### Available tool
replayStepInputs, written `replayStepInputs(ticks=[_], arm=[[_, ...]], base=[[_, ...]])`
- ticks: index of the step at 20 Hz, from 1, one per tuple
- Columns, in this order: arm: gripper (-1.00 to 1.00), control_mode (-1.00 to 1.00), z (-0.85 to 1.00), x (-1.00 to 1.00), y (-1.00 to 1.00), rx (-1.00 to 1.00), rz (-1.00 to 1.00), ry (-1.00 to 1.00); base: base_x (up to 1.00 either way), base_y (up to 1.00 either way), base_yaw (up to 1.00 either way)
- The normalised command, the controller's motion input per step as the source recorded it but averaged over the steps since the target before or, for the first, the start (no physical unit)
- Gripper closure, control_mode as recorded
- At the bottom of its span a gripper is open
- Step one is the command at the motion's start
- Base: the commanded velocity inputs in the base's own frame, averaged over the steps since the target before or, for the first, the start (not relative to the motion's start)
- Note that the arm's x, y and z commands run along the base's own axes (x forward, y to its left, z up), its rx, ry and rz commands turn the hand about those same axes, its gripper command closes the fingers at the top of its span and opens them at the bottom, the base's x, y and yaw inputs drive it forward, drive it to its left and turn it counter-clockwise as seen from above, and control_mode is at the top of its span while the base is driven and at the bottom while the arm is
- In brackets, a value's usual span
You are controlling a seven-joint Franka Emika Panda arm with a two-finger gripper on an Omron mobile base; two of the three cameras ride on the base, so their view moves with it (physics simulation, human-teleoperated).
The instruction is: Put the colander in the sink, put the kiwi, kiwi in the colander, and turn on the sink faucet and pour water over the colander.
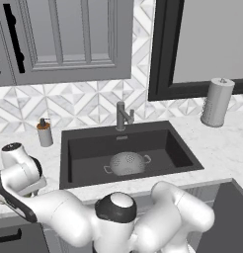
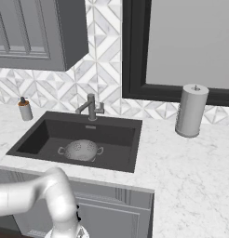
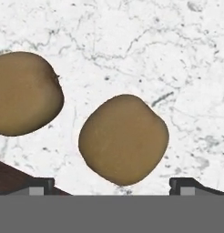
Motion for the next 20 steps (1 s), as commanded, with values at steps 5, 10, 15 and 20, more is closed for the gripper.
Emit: replayStepInputs(ticks=[5,10,15,20], arm=[[-1.00,-1.00,-0.17,0.26,0.08,0.00,0.01,0.00],[-1.00,-1.00,-0.20,0.30,0.09,0.00,0.00,0.00],[-1.00,-1.00,-0.20,0.08,0.09,0.00,0.00,0.00],[1.00,-1.00,-0.26,0.00,0.09,0.00,0.00,0.02]], base=[[0.00,0.00,0.00],[0.00,0.00,0.00],[0.00,0.00,0.00],[0.00,0.00,0.00]])
